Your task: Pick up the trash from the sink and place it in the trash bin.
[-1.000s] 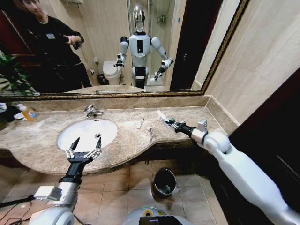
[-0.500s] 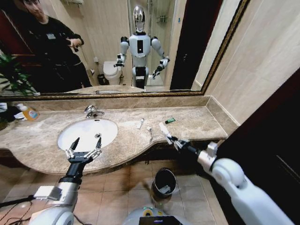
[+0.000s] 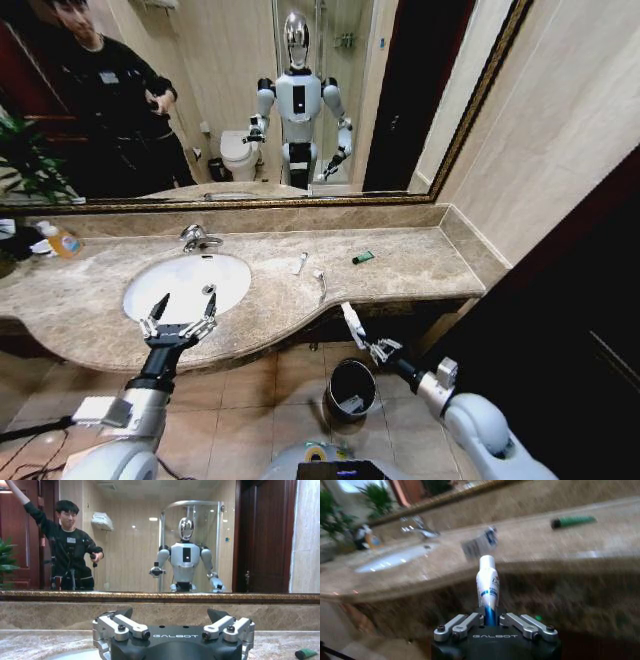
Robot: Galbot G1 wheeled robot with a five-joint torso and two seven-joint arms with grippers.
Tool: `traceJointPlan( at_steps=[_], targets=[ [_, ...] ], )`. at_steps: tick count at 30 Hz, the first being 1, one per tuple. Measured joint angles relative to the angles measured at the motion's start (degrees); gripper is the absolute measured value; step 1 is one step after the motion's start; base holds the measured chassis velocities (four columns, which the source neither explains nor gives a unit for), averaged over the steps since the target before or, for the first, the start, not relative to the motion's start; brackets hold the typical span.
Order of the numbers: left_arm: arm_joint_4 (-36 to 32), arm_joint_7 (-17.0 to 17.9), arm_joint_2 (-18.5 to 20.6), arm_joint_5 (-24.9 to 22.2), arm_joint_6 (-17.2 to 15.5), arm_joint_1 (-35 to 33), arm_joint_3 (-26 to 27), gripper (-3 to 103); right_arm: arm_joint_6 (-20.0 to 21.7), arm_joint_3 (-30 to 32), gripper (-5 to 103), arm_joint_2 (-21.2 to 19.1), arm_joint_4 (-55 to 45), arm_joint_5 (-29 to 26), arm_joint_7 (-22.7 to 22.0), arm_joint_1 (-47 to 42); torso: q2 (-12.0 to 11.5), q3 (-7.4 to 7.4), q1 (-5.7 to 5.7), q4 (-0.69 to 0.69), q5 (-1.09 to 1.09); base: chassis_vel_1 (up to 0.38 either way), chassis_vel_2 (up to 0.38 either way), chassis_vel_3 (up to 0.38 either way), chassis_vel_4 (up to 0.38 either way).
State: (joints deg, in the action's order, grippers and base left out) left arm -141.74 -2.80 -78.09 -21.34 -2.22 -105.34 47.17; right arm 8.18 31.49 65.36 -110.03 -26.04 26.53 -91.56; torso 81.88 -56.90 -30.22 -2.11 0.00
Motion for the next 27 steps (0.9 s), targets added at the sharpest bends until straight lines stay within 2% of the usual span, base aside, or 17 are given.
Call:
traceJointPlan(
  at_steps=[8, 10, 15, 17, 22, 24, 27],
  targets=[
    [0.0, 0.0, 0.0, 0.0, 0.0, 0.0, 0.0, 100, -1.0, -1.3, 10, 4.4, 13.8, 7.3, -2.0, 4.0, 0.0, 0.00, -0.01, 0.00, 0.00, 0.000, 0.000, 0.000, 0.000],
    [0.0, 0.0, 0.0, 0.0, 0.0, 0.0, 0.0, 100, -3.0, -1.6, 10, 6.1, 19.1, 10.0, -2.2, 5.6, 0.0, 0.00, -0.01, 0.00, -0.03, 0.000, 0.000, 0.000, 0.000],
    [0.0, 0.0, 0.0, 0.0, 0.0, 0.0, 0.0, 100, -5.3, -1.9, 10, 8.7, 25.7, 12.5, -2.8, 8.0, 0.0, 0.00, -0.01, 0.00, 0.01, 0.000, 0.000, 0.000, 0.000],
    [0.0, 0.0, 0.0, 0.0, 0.0, 0.0, 0.0, 100, -7.5, -2.1, 10, 10.5, 32.0, 15.3, -3.3, 10.0, 0.0, -0.01, -0.01, 0.00, 0.01, 0.000, 0.000, 0.000, 0.000],
    [0.0, 0.0, 0.0, 0.0, 0.0, 0.0, 0.0, 100, -9.9, -2.2, 10, 11.7, 37.1, 17.5, -3.4, 11.4, 0.0, 0.00, -0.01, 0.00, -0.02, 0.000, 0.000, 0.000, 0.000],
    [0.0, 0.0, 0.0, 0.0, 0.0, 0.0, 0.0, 100, -12.2, -2.0, 10, 12.6, 40.4, 18.8, -3.5, 12.2, 0.0, -0.01, -0.01, 0.00, 0.00, 0.000, 0.000, 0.000, 0.000],
    [0.0, 0.0, 0.0, 0.0, 0.0, 0.0, 0.0, 100, -12.9, -2.1, 10, 13.0, 42.0, 18.9, -3.7, 12.5, 0.0, -0.01, -0.01, 0.00, -0.01, 0.000, 0.000, 0.000, 0.000]
  ],
)
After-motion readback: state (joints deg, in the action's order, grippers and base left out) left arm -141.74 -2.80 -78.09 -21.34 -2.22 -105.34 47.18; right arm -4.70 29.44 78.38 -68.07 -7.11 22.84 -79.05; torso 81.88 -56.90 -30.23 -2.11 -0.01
